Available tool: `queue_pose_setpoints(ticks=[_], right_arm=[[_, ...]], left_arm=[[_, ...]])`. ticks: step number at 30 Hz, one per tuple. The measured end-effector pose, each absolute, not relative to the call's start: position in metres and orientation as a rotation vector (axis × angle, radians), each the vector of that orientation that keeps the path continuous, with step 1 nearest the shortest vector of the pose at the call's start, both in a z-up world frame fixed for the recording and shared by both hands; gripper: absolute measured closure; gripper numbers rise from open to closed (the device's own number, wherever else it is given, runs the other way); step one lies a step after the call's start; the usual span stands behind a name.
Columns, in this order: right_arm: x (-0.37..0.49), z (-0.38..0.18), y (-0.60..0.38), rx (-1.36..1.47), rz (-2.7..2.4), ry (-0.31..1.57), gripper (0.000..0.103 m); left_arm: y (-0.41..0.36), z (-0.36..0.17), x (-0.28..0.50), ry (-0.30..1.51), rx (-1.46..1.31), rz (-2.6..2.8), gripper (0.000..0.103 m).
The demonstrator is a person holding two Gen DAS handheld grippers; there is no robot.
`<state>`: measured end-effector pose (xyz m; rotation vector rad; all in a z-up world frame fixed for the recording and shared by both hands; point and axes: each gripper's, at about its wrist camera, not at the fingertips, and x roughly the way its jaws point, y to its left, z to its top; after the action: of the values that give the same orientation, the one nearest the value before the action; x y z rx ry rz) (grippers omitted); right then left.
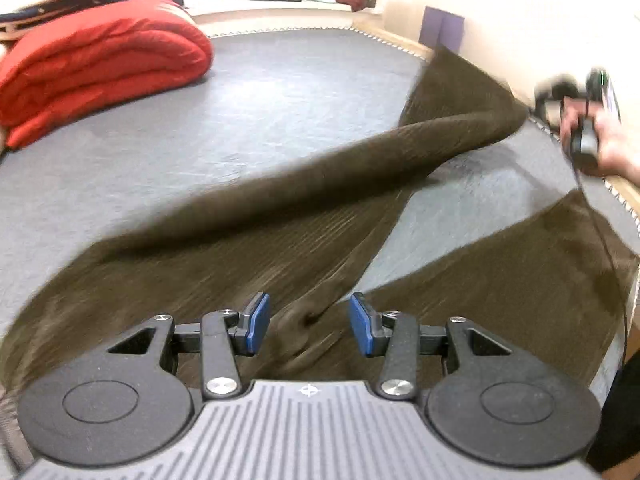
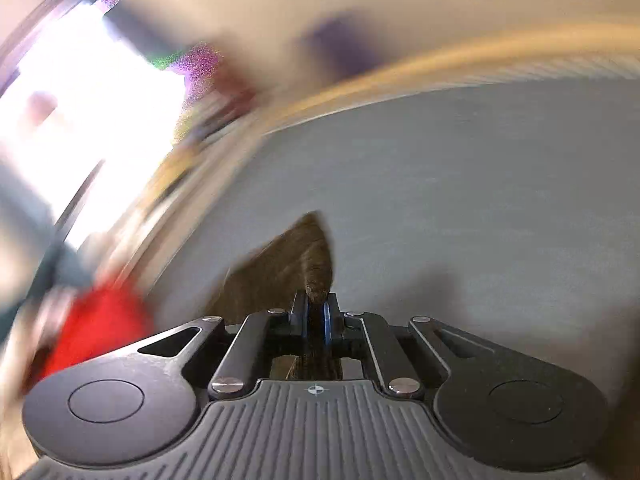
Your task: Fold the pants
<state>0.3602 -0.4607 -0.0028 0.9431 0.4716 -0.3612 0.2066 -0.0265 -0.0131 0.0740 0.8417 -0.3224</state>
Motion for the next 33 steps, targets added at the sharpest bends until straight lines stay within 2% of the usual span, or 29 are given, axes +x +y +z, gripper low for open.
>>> queue_pose_setpoints(ticks=[4,5,6,8,13,14,15,16,17,18,19,20,24,27,30,32,33], right_arm=[[0.348,-0.069,-0.492,1.030,-0.464,0.681,0.095],[0.349,-0.076,-0.493,0.987,-0.456,0.723,0.092],[0.349,-0.079,-0.492,0.959,-0.449,0.734,0.087],[0.350,-0.082,-0.495,0.956,-0.423,0.731,0.086],[0.340,-0.093,-0.515,1.060,-0.384,0.689,0.081],[0.334,-0.093,-0.521,1.088,-0.378,0.679,0.081],[0.333,-0.094,-0.523,1.111,-0.374,0.671,0.081],[0.329,-0.094,-0.525,1.122,-0.372,0.664,0.081],[0.330,-0.095,-0.525,1.120,-0.372,0.662,0.081],[0.333,-0.096,-0.523,1.111,-0.374,0.659,0.081],[0.336,-0.098,-0.520,1.099,-0.375,0.655,0.083],[0.340,-0.097,-0.518,1.088,-0.378,0.654,0.091],[0.346,-0.071,-0.516,1.024,-0.370,0.550,0.095],[0.345,-0.035,-0.517,0.897,-0.391,0.463,0.096],[0.335,-0.047,-0.531,0.854,-0.585,0.571,0.096],[0.325,-0.075,-0.540,0.888,-0.687,0.723,0.095],[0.316,-0.083,-0.544,0.917,-0.678,0.707,0.096]], left_arm=[[-0.064,-0.037,0.235,0.871,0.092,-0.301,0.054],[-0.072,-0.043,0.242,0.874,0.108,-0.290,0.053],[-0.080,-0.049,0.247,0.875,0.123,-0.275,0.050],[-0.087,-0.061,0.260,0.886,0.146,-0.243,0.044],[-0.098,-0.095,0.281,0.985,0.227,-0.212,0.047],[-0.098,-0.096,0.280,0.967,0.238,-0.216,0.050],[-0.097,-0.096,0.280,0.965,0.247,-0.214,0.061],[-0.096,-0.094,0.281,0.967,0.266,-0.205,0.080],[-0.094,-0.092,0.281,0.970,0.290,-0.191,0.091],[-0.091,-0.086,0.281,0.965,0.293,-0.186,0.094],[-0.086,-0.079,0.279,0.945,0.284,-0.188,0.094],[-0.082,-0.072,0.276,0.917,0.282,-0.184,0.095],[-0.052,-0.044,0.261,0.822,0.251,-0.150,0.095],[-0.036,-0.056,0.250,0.931,0.219,-0.338,0.095],[-0.046,-0.070,0.233,0.984,0.348,-0.455,0.094],[-0.047,-0.069,0.229,0.992,0.331,-0.451,0.088],[-0.044,-0.067,0.228,0.995,0.289,-0.452,0.083]])
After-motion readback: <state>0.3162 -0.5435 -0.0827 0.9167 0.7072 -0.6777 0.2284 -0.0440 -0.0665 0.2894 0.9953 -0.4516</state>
